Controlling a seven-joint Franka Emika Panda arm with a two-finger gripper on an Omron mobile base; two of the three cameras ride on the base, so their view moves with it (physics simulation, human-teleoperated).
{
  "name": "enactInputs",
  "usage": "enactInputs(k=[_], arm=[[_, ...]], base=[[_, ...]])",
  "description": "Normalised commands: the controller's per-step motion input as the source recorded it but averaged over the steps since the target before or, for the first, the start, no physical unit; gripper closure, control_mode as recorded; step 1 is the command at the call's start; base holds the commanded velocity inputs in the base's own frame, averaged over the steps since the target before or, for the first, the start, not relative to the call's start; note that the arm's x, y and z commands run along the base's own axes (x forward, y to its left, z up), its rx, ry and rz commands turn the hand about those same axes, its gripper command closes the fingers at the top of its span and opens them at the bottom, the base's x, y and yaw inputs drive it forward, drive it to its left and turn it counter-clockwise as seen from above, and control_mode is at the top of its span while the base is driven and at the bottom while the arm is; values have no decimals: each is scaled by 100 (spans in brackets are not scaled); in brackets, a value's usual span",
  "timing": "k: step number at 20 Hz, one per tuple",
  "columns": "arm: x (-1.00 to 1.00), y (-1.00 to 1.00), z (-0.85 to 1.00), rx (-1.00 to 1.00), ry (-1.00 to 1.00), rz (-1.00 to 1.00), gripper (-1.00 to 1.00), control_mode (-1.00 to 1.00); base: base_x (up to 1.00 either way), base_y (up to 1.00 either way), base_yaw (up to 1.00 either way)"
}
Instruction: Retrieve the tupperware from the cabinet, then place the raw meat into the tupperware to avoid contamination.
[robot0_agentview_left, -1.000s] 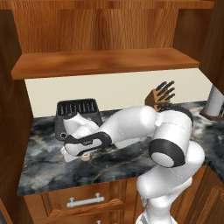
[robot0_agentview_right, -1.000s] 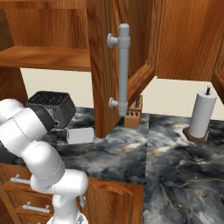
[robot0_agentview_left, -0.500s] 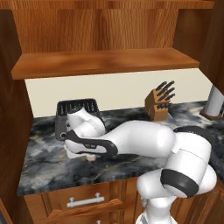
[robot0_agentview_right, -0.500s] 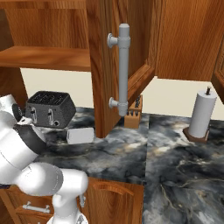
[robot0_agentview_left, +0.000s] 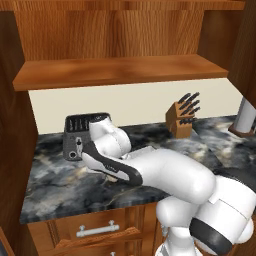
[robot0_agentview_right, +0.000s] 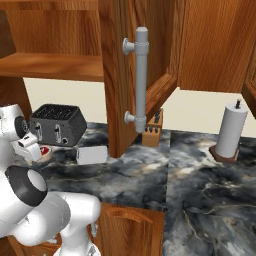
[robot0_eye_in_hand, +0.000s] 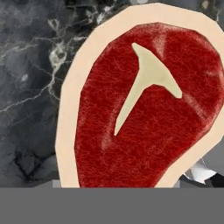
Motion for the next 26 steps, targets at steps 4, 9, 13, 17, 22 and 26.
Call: enactInputs(k=[4,9,13,17,22,26], arm=[[15,-20,27,-1,-1,-31,100,-100],[32,-39,0,9,0,-24,100,-100],[50,-36,0,3,-1,-10,100,-100],[67,-41,10,4,4,-1,100,-100],[66,-43,3,6,6,-6,100,-100],[45,-34,0,6,4,-4,100,-100]], base=[[0,0,0],[0,0,0],[0,0,0],[0,0,0],[0,0,0],[0,0,0]])
